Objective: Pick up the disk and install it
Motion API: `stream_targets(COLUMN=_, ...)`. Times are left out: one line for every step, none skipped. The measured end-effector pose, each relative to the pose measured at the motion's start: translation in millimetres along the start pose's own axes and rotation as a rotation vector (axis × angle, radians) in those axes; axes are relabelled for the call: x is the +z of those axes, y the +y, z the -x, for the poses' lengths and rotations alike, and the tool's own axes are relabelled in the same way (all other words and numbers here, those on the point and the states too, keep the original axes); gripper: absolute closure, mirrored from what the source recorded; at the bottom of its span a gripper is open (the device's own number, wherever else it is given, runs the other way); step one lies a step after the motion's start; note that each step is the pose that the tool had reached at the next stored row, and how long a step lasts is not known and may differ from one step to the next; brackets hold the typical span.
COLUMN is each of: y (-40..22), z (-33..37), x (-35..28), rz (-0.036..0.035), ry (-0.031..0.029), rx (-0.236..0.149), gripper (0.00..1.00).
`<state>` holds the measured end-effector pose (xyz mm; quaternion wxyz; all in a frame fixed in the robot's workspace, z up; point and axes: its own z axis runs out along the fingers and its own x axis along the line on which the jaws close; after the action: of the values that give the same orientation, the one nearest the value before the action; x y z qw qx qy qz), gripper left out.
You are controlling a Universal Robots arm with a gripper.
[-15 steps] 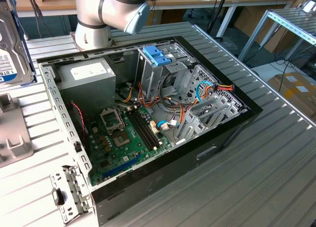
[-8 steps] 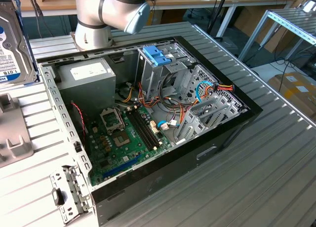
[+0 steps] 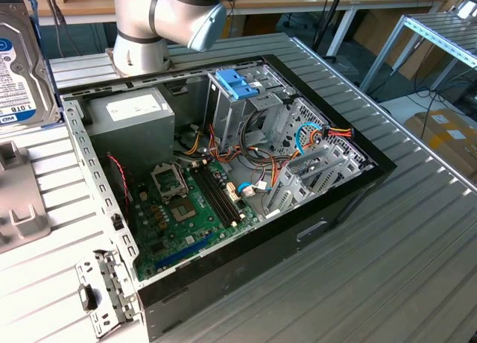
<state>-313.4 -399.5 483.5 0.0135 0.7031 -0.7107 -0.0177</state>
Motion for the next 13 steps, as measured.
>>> stream_targets(y=-0.6, z=0.0, x=0.0, rz=-0.0001, ry=0.0, rx=0.0, gripper=0.63)
stream_targets(y=-1.1, z=0.0, x=0.0, rz=0.0, ry=0.0, rx=0.0, gripper=0.63)
stream_targets(y=-1.6, z=0.0, x=0.0, rz=0.0, ry=0.0, rx=0.0, gripper=0.63)
stream_targets(y=-2.1, z=0.0, x=-0.1, rz=0.0, ry=0.0, rx=0.0, gripper=0.63)
stream_targets(y=-3.1, z=0.0, x=-0.1, rz=0.0, ry=0.0001, rx=0.0, gripper=0.63)
stream_targets(y=-4.2, z=0.0, x=-0.1, rz=-0.0001, ry=0.0001, rx=0.0, gripper=0.63)
stream_targets(y=-4.8, z=0.0, x=-0.1, rz=0.0, ry=0.0001, rx=0.0, gripper=0.63)
stream_targets(y=-5.3, z=0.0, x=-0.1, rz=0.0, ry=0.0001, rx=0.0, gripper=0.63)
stream_targets(y=-6.0, z=0.0, x=-0.1, rz=0.0, ry=0.0001, rx=0.0, gripper=0.63)
stream_targets(y=-6.5, z=0.0, x=-0.1, rz=0.0, ry=0.0001, rx=0.0, gripper=0.63)
stream_targets(y=-6.9, z=0.0, x=-0.1, rz=0.0, ry=0.0001, rx=0.0, gripper=0.63)
stream_targets(y=-7.5, z=0.0, x=-0.1, rz=0.0, ry=0.0001, rx=0.0, gripper=0.63)
stream_targets(y=-8.4, z=0.0, x=-0.2, rz=0.0, ry=0.0002, rx=0.0, gripper=0.63)
